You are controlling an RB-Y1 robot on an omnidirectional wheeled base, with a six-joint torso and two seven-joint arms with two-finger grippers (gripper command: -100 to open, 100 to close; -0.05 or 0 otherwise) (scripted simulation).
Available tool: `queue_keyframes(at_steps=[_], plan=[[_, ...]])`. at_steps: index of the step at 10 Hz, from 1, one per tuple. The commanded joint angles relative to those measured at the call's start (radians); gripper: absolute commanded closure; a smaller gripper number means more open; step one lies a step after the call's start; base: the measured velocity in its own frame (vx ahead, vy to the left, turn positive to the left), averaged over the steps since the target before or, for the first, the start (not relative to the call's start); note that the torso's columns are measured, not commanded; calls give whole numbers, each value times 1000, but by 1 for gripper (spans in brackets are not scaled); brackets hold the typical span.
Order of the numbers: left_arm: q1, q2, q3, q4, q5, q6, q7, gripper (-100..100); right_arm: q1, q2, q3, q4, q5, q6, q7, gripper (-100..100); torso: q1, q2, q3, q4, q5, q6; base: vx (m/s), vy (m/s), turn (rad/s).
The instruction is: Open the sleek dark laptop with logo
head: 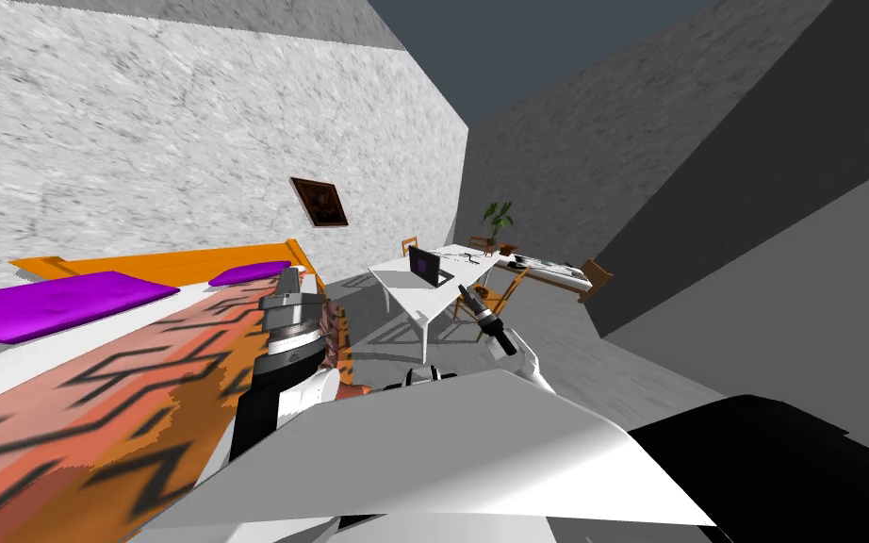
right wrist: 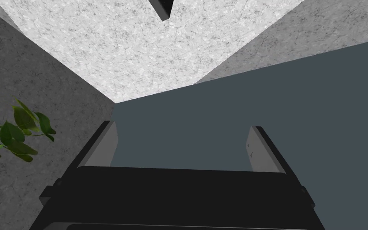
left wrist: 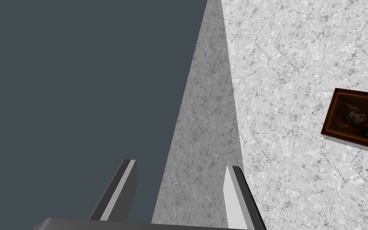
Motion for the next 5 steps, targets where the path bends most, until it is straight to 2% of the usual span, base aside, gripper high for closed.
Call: queue_keyframes(at_steps=[1,2,3,4,5], plan=[[0,0,0,0,0,0,0,0,-63,-61,14,76,24,32,70,-100,1,0,0,0,0,-1,-16,-11,149],[0,0,0,0,0,0,0,0,-63,-61,14,93,24,32,71,-100,0,0,0,0,0,-1,-10,-8,76],[0,0,0,0,0,0,0,0,-95,-89,21,130,35,44,104,-100,0,0,0,0,0,0,-10,-2,129],[0,0,0,0,0,0,0,0,-95,-89,21,137,35,44,104,-100,0,0,0,0,0,-1,-8,-2,69],[0,0,0,0,0,0,0,0,-130,-117,30,172,46,56,137,-100,0,0,0,0,0,0,-11,4,116]])
